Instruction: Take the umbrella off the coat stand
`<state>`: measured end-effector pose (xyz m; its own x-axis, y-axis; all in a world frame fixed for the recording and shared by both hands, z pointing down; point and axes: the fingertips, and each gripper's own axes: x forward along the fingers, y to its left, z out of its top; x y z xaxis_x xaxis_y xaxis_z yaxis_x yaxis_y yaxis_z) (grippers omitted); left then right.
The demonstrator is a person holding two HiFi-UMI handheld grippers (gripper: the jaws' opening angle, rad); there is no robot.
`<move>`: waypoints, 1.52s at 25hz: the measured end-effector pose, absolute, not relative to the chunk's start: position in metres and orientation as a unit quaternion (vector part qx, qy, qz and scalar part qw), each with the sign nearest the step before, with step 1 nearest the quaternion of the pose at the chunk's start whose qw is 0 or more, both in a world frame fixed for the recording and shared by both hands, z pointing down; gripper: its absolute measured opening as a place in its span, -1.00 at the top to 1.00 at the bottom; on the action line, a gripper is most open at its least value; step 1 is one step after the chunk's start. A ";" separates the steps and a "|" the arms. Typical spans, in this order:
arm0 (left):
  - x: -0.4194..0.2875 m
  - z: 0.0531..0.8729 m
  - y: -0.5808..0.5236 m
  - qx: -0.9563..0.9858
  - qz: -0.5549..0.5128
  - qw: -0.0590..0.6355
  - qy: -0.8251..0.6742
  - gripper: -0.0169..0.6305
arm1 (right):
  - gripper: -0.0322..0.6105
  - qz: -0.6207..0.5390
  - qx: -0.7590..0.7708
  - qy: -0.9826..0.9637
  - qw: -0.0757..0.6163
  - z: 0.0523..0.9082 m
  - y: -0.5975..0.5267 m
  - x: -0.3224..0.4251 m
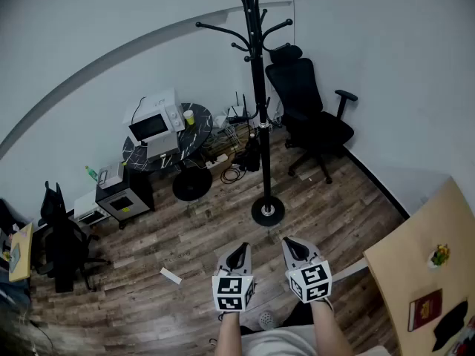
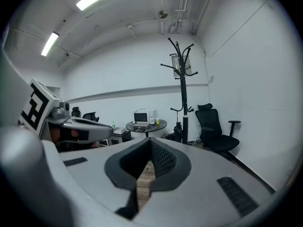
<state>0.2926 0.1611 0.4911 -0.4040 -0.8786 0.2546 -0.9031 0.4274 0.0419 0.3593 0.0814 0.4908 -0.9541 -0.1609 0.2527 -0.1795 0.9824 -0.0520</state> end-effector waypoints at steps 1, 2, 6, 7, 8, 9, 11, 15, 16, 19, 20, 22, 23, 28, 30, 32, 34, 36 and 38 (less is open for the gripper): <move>0.294 0.491 0.163 0.533 0.051 0.117 -0.837 0.88 | 0.88 0.039 0.086 -0.988 0.123 0.490 0.083 0.361; 0.296 0.491 0.164 0.533 0.051 0.116 -0.837 0.88 | 0.88 0.040 0.086 -0.988 0.120 0.488 0.085 0.362; 0.299 0.488 0.165 0.535 0.052 0.112 -0.836 0.88 | 0.88 0.034 0.085 -0.989 0.116 0.486 0.087 0.363; 0.298 0.488 0.166 0.535 0.053 0.110 -0.836 0.88 | 0.88 0.034 0.085 -0.989 0.116 0.486 0.088 0.362; 0.297 0.488 0.167 0.534 0.053 0.108 -0.837 0.88 | 0.89 0.034 0.085 -0.989 0.115 0.485 0.088 0.361; 0.296 0.488 0.168 0.534 0.052 0.107 -0.837 0.88 | 0.89 0.034 0.085 -0.989 0.114 0.484 0.089 0.361; 0.295 0.485 0.171 0.532 0.048 0.103 -0.839 0.88 | 0.89 0.036 0.088 -0.989 0.109 0.481 0.089 0.361; 0.289 0.488 0.177 0.522 0.063 0.111 -0.844 0.81 | 0.87 0.044 0.093 -0.990 0.101 0.476 0.089 0.360; 0.286 0.489 0.180 0.518 0.066 0.112 -0.845 0.68 | 0.82 0.047 0.090 -0.990 0.102 0.477 0.090 0.358; 0.279 0.489 0.186 0.512 0.059 0.114 -0.849 0.62 | 0.70 0.052 0.084 -0.989 0.109 0.482 0.091 0.356; 0.278 0.489 0.186 0.512 0.057 0.114 -0.850 0.61 | 0.69 0.053 0.084 -0.989 0.110 0.484 0.090 0.356; 0.276 0.489 0.187 0.511 0.052 0.117 -0.850 0.58 | 0.61 0.057 0.083 -0.989 0.111 0.486 0.086 0.354; 0.273 0.489 0.187 0.510 0.049 0.119 -0.851 0.57 | 0.59 0.059 0.084 -0.988 0.112 0.487 0.084 0.352; 0.259 0.497 0.184 0.505 0.044 0.128 -0.852 0.56 | 0.58 0.065 0.084 -0.988 0.115 0.492 0.072 0.338; 0.250 0.498 0.184 0.503 0.043 0.129 -0.853 0.56 | 0.59 0.068 0.082 -0.987 0.119 0.495 0.070 0.328; 0.238 0.498 0.183 0.501 0.045 0.129 -0.855 0.56 | 0.58 0.073 0.080 -0.987 0.121 0.498 0.066 0.314; 0.222 0.498 0.179 0.498 0.050 0.130 -0.856 0.56 | 0.58 0.077 0.078 -0.987 0.121 0.499 0.060 0.297; 0.204 0.496 0.175 0.496 0.049 0.129 -0.857 0.56 | 0.58 0.079 0.073 -0.987 0.123 0.499 0.054 0.278; 0.183 0.492 0.172 0.491 0.039 0.127 -0.861 0.56 | 0.58 0.080 0.065 -0.986 0.127 0.500 0.050 0.257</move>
